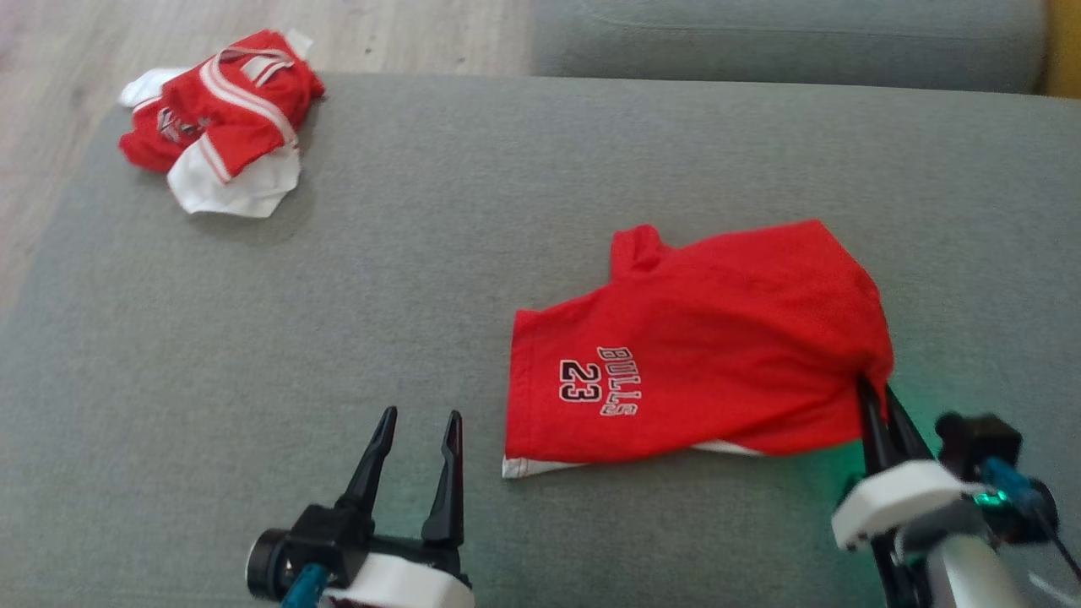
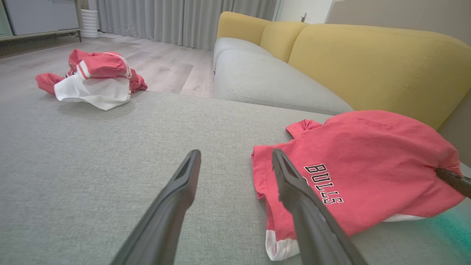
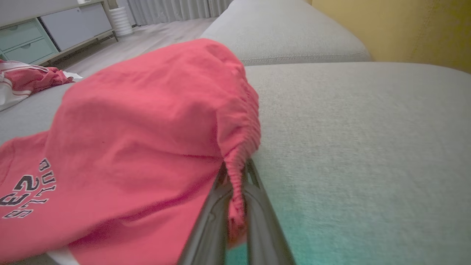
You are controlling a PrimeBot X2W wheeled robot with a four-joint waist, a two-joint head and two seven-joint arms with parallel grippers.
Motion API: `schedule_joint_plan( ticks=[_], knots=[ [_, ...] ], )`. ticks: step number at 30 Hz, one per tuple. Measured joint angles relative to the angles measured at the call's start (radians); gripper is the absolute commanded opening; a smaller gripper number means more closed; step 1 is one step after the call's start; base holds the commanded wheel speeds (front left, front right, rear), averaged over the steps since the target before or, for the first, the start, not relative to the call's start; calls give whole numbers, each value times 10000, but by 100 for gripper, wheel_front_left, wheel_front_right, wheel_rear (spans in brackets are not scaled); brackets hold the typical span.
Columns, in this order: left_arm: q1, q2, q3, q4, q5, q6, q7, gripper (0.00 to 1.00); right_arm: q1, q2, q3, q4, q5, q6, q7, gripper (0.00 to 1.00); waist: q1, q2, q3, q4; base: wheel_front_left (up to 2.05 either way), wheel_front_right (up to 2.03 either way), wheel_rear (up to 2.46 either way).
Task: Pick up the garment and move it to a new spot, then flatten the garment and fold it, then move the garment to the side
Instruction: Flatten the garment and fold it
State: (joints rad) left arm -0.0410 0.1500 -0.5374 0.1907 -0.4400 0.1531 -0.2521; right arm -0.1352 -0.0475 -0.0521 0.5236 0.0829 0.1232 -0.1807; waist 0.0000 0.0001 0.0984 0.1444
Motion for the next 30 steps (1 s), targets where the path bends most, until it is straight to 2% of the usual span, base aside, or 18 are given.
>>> schedule_joint_plan(
  ticks=[5,6,7,8,9,10,16,24,28,30],
  knots=[
    [133,-36,105,10,82,-81,0,100,1067,21,-58,-1110,92,0,798,0,0,0,-93,-298,0,0,0],
    [133,-44,127,13,98,-98,0,100,1177,23,-38,-1154,148,0,890,8,0,0,-104,-326,0,0,0],
    [133,-46,138,19,98,-125,0,100,1248,23,-21,-1164,205,0,945,35,0,0,-116,-350,0,0,0],
    [134,-50,151,29,98,-125,0,100,1269,25,19,-1135,234,0,947,48,0,0,-127,-374,0,0,0],
    [134,-52,165,40,98,-127,0,100,1261,25,63,-1072,261,0,947,95,0,0,-141,-399,0,0,0],
    [135,-54,171,56,100,-127,0,100,1250,25,104,-1007,268,0,945,100,0,0,-163,-424,0,0,0],
    [330,-52,209,192,102,-136,0,100,1255,29,171,-1149,-63,0,838,100,-1,0,-392,-614,0,0,0],
    [494,-59,176,251,184,-217,0,100,1315,27,663,-2769,-1469,0,1312,100,-1,0,-691,-787,0,0,0],
    [491,-71,127,295,184,-284,0,100,1274,-46,1220,-2729,-2224,0,1914,100,0,0,-673,-672,0,0,0],
    [487,-79,107,301,184,-303,0,100,1174,-297,1480,-2422,-2401,0,2050,100,0,0,-635,-571,0,0,0]
  ],
)
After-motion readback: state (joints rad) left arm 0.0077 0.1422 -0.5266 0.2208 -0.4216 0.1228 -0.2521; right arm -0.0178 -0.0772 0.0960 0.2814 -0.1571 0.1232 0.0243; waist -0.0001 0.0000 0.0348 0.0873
